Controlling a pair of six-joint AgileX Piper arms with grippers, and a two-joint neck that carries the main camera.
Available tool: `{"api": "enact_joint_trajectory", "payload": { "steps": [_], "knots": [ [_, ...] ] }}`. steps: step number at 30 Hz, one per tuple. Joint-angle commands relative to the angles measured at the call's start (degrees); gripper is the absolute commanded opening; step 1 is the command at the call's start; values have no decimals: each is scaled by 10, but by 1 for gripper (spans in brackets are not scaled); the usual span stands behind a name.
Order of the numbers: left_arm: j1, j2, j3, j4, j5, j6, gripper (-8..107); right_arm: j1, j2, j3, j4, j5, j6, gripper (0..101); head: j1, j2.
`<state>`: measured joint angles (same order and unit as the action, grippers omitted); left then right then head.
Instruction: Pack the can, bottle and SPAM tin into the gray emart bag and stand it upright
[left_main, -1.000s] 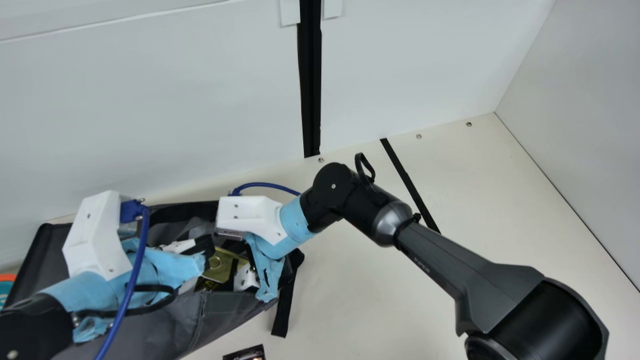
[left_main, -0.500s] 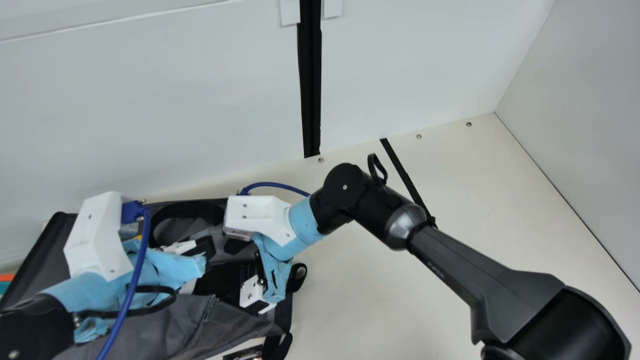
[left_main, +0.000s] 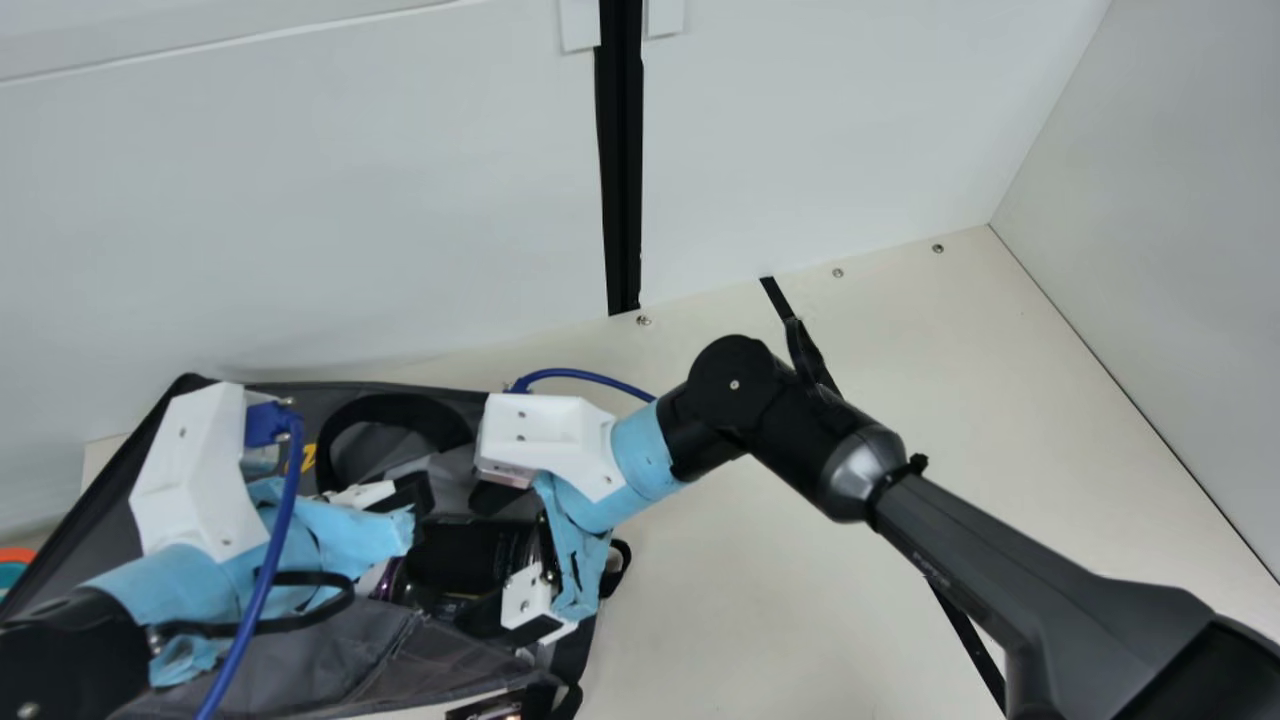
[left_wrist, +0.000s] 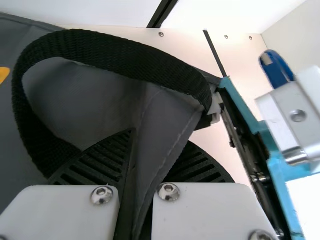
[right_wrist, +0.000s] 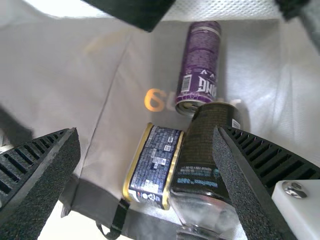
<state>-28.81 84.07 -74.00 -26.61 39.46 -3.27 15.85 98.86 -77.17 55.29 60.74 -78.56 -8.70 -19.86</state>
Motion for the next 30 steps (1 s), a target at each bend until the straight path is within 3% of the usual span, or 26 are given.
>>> {"api": "enact_joint_trajectory", "payload": {
  "steps": [1,15,30],
  "knots": [
    [0,0,0,0,0,0,-8,-4,-7,5,-1,2,-3,95,-13,-1],
    [0,0,0,0,0,0,-8,-47,-55,35,-2,41,-19,95,-13,-1],
    [0,0,0,0,0,0,-8,-109,-94,37,0,92,-39,95,-13,-1]
  ]
}}
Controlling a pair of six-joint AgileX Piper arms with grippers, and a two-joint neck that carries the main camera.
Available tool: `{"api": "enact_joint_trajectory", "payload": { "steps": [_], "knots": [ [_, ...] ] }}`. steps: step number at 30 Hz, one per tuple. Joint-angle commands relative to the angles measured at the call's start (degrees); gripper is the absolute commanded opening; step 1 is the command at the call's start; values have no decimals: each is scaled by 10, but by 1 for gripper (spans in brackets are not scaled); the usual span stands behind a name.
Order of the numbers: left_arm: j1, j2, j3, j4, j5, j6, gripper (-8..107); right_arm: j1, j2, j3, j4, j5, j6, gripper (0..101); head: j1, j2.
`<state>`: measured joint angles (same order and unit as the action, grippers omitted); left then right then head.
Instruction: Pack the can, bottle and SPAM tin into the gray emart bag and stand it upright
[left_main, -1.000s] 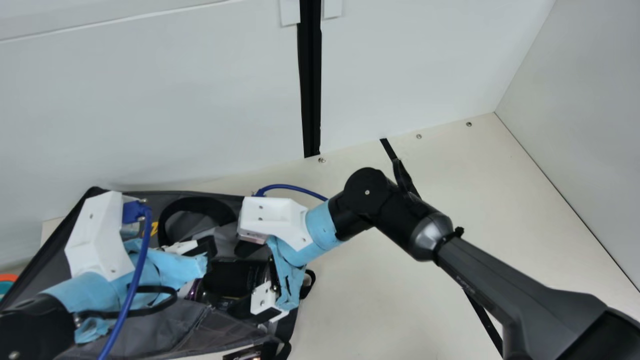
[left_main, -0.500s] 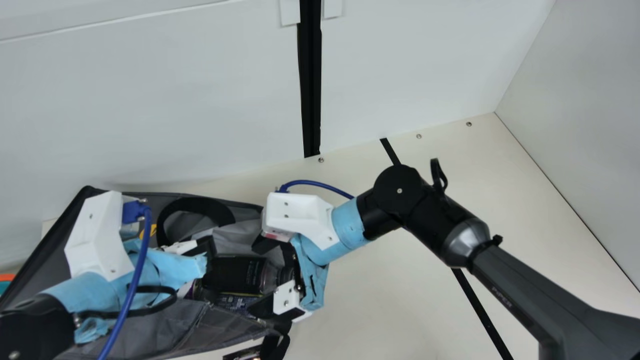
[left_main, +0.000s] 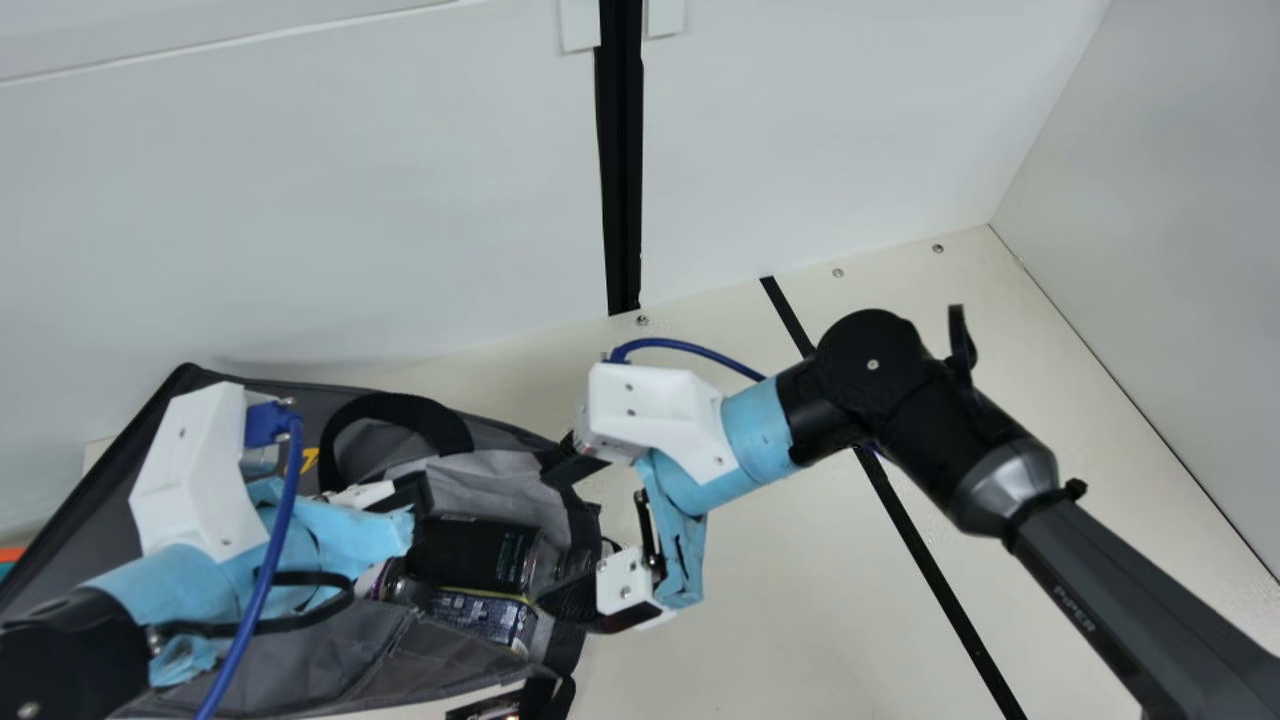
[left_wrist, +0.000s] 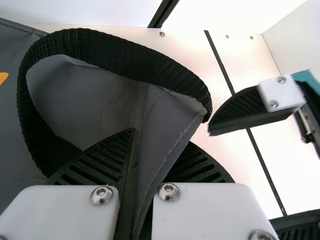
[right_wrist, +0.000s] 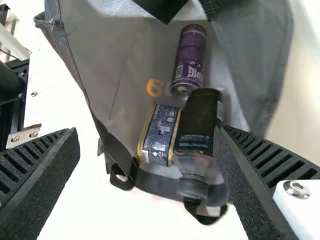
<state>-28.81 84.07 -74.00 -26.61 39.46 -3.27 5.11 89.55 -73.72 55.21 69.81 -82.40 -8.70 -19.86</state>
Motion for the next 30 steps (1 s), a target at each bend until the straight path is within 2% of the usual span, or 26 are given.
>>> {"api": "enact_joint_trajectory", "payload": {
  "steps": [1,30],
  "knots": [
    [0,0,0,0,0,0,-8,-4,-3,4,2,1,-3,95,-13,-1],
    [0,0,0,0,0,0,-8,-116,-62,63,6,1,-65,95,-13,-1]
  ]
}}
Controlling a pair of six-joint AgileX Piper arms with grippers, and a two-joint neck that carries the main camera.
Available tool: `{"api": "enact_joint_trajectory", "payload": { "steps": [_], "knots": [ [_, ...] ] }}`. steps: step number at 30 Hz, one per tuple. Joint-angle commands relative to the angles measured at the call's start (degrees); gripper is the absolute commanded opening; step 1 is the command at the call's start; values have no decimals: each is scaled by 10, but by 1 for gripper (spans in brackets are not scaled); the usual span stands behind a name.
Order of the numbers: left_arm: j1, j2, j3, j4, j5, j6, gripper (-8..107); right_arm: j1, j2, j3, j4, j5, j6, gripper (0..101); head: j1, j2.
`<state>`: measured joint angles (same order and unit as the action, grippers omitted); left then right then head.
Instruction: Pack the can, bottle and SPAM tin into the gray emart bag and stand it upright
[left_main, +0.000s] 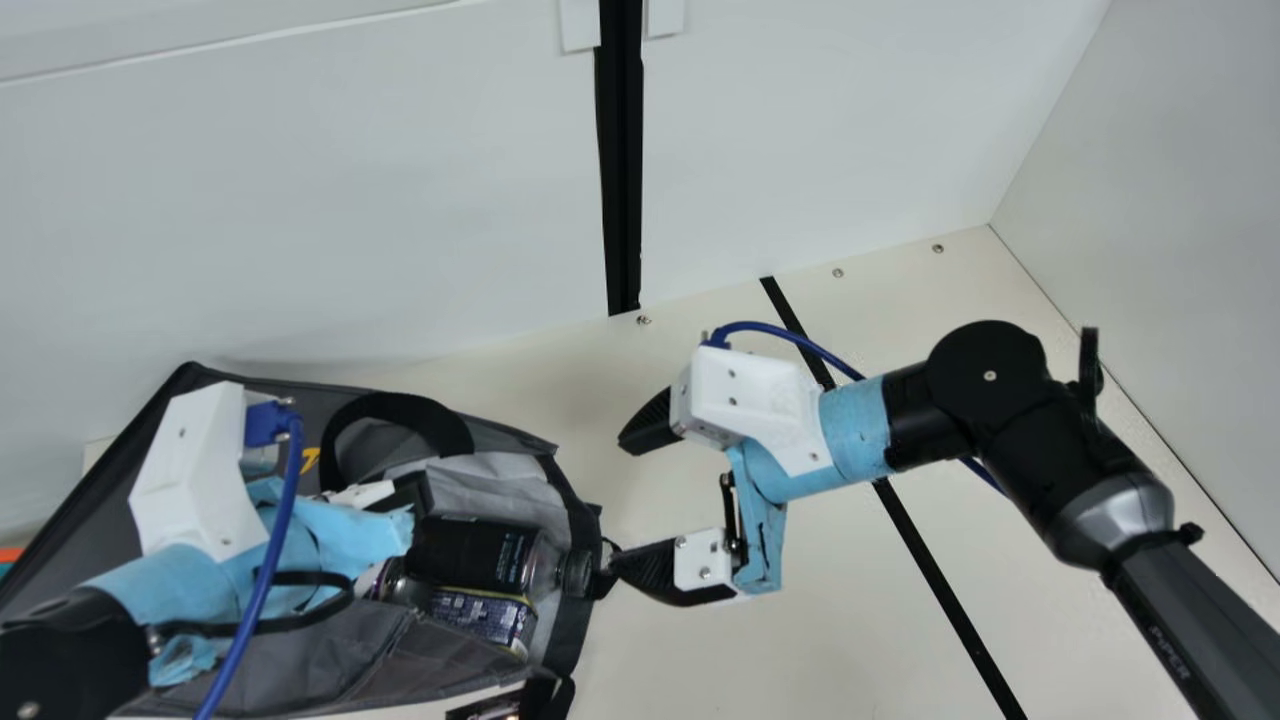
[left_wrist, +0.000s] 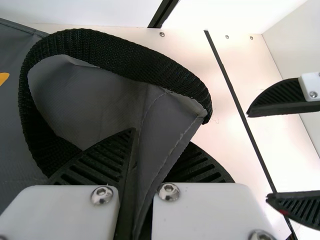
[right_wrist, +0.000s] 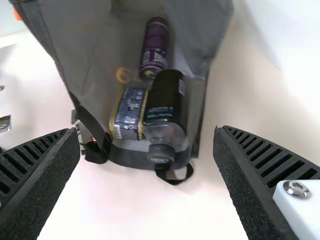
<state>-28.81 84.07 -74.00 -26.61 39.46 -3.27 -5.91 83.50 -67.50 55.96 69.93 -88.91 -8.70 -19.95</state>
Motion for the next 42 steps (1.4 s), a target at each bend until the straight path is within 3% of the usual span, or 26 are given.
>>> {"api": "enact_joint_trajectory", "payload": {
  "steps": [1,14,30,42],
  "knots": [
    [0,0,0,0,0,0,-8,-11,-3,0,-2,0,0,95,-13,0],
    [0,0,0,0,0,0,-8,-88,-28,-20,-18,0,35,95,-13,0],
    [0,0,0,0,0,0,-8,-208,-90,-41,-80,0,140,95,-13,0],
    [0,0,0,0,0,0,-8,-217,-150,-11,-152,-74,260,95,-13,0]
  ]
}}
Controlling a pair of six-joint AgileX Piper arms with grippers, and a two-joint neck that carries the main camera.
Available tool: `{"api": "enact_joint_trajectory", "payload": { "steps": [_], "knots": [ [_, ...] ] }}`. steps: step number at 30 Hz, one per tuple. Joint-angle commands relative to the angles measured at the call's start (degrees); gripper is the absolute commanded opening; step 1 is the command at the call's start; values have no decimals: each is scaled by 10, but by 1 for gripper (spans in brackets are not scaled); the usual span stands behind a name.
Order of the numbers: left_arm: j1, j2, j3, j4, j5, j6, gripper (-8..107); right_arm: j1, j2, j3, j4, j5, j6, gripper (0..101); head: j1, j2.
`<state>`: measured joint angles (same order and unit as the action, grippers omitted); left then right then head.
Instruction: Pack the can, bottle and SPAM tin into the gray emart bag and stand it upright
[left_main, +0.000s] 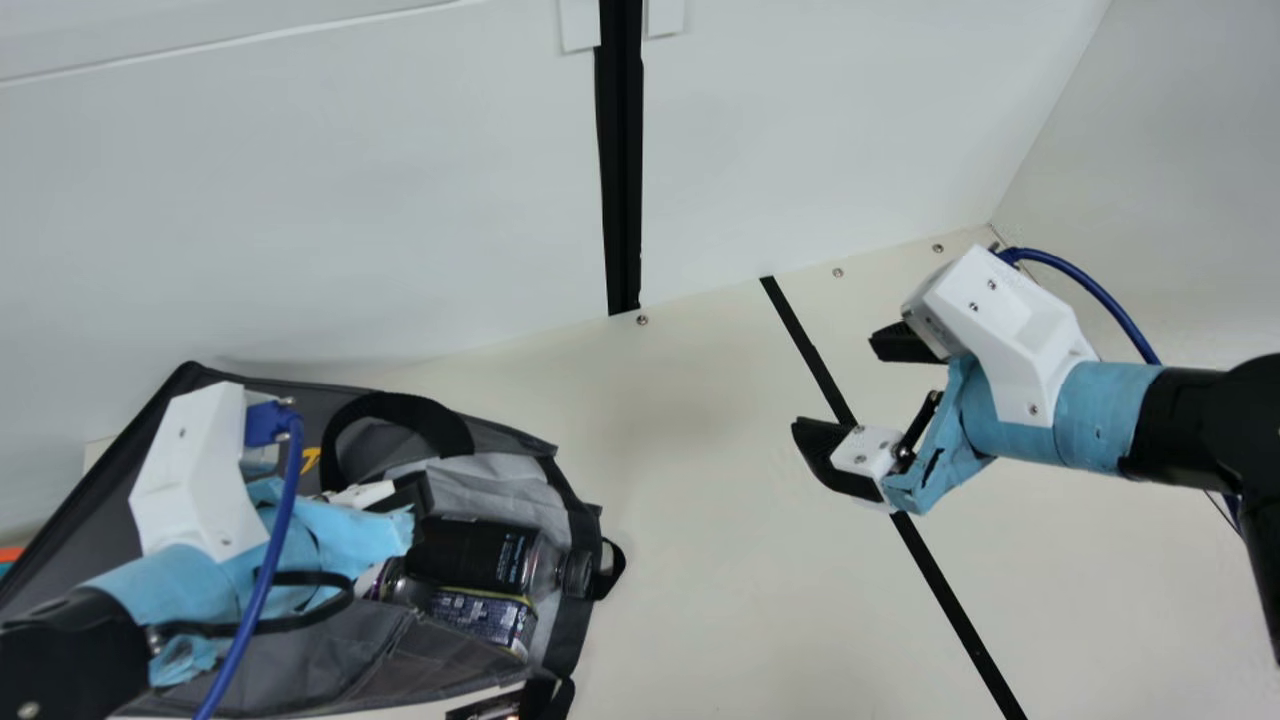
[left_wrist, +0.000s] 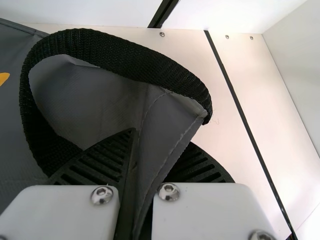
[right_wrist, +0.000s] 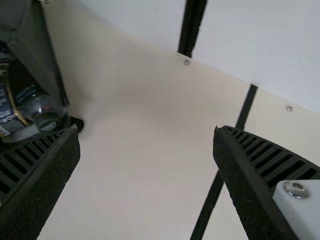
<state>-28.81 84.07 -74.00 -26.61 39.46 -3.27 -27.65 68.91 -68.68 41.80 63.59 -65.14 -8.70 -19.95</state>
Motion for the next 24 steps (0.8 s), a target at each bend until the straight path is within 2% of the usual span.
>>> {"api": "enact_joint_trajectory", "payload": {
  "steps": [1,12,18,24],
  "knots": [
    [0,0,0,0,0,0,-8,1,-9,3,-20,-17,34,95,-13,0],
    [0,0,0,0,0,0,-8,3,-51,7,-140,-63,178,95,-13,0],
    [0,0,0,0,0,0,-8,6,-66,-5,-213,-66,252,95,-13,0],
    [0,0,0,0,0,0,-8,5,-77,-25,-281,-52,319,95,-13,0]
  ]
}}
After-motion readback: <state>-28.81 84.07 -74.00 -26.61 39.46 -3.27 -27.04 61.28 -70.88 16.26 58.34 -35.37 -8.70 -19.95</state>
